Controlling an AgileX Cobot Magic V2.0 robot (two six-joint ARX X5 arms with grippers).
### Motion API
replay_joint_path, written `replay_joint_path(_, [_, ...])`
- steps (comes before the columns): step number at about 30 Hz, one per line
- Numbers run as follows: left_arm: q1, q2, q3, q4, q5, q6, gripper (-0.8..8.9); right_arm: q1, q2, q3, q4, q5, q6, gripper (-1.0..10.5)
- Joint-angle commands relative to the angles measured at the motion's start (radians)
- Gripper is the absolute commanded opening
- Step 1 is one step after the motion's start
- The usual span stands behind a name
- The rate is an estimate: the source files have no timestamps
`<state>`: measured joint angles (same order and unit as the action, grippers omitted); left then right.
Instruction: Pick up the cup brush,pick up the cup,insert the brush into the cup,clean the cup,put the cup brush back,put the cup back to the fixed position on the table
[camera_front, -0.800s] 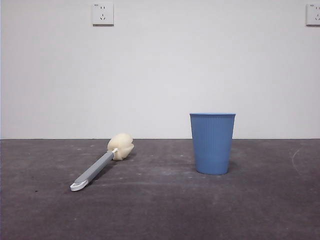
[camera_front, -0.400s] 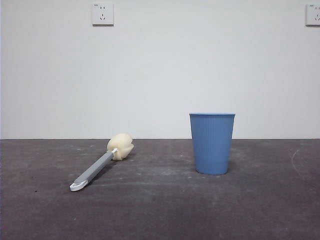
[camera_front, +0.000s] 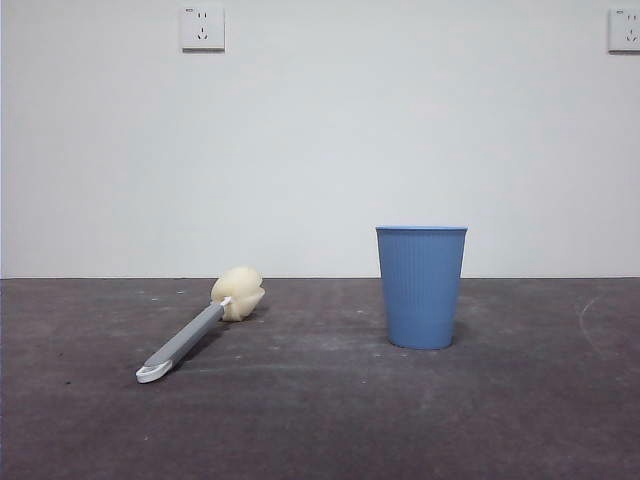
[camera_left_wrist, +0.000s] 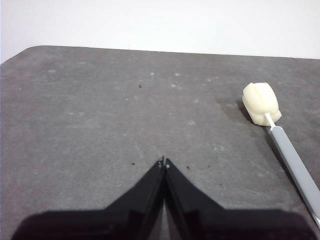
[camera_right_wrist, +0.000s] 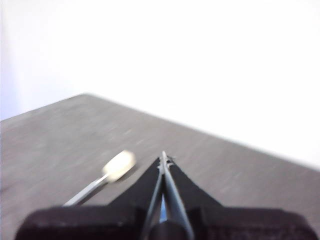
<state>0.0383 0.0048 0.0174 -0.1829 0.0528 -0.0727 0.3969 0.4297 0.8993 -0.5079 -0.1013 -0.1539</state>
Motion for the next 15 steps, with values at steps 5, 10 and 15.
replay_joint_path(5, [0.003,-0.002,-0.014,0.003,0.000,-0.006,-0.04,-0.104,-0.079,-0.140,0.154,-0.002,-0.038,0.0])
replay_joint_path(10, [0.003,-0.002,-0.014,0.003,0.000,-0.006,-0.03,-0.169,-0.164,-0.331,0.330,-0.002,0.029,0.0])
replay_joint_path(15, [0.003,-0.002,-0.014,0.003,0.000,-0.006,-0.04,-0.229,-0.253,-0.537,0.478,0.000,0.111,0.0])
